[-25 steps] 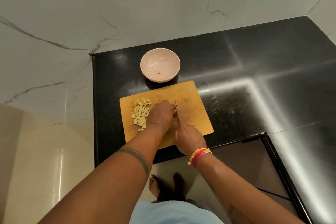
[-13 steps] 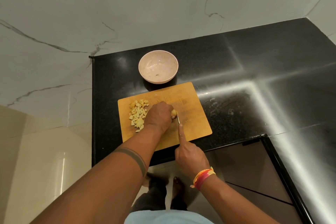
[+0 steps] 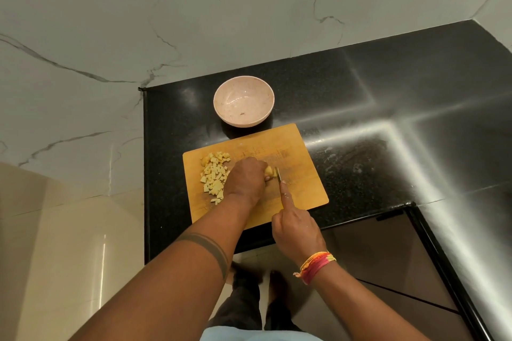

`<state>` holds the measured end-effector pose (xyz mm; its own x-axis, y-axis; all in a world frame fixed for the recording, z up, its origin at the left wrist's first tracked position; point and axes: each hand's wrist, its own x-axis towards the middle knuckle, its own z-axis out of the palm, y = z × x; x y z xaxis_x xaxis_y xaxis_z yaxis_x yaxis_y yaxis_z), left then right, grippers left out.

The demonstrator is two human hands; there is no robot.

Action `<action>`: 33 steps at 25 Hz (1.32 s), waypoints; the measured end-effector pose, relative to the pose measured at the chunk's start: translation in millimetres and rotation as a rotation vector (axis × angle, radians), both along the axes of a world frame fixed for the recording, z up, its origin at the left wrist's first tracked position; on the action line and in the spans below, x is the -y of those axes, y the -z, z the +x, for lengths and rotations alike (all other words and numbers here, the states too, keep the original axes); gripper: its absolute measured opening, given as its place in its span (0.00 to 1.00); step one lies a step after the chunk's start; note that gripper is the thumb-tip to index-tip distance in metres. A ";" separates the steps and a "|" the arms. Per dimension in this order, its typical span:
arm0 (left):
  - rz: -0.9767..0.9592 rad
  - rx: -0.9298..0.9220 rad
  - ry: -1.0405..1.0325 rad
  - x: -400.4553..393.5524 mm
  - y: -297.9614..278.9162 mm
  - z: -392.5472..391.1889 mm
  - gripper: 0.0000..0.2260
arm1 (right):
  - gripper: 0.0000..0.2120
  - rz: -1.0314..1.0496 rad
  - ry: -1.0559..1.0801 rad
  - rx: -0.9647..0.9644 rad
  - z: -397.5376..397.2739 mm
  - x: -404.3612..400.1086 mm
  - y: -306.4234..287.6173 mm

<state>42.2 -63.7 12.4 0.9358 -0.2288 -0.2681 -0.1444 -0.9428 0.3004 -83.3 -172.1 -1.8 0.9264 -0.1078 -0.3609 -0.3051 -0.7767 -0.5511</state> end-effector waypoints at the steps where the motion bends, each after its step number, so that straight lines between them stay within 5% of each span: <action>1: 0.001 0.002 0.003 0.3 0.6 -0.6 0.10 | 0.37 0.001 0.010 0.005 1.7 -0.8 0.2; 22: 0.015 0.036 0.023 -1.9 2.9 -3.1 0.13 | 0.31 -0.063 -0.074 0.072 40.1 -14.0 4.5; 33: -0.012 0.005 -0.037 -1.1 2.9 -3.3 0.08 | 0.38 -0.128 -0.149 -0.093 -9.9 -5.3 -3.0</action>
<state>38.9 -62.6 9.5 0.9450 -0.1974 -0.2606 -0.1113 -0.9437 0.3114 -93.2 -166.8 1.2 0.8989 -0.0229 -0.4376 -0.2268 -0.8788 -0.4199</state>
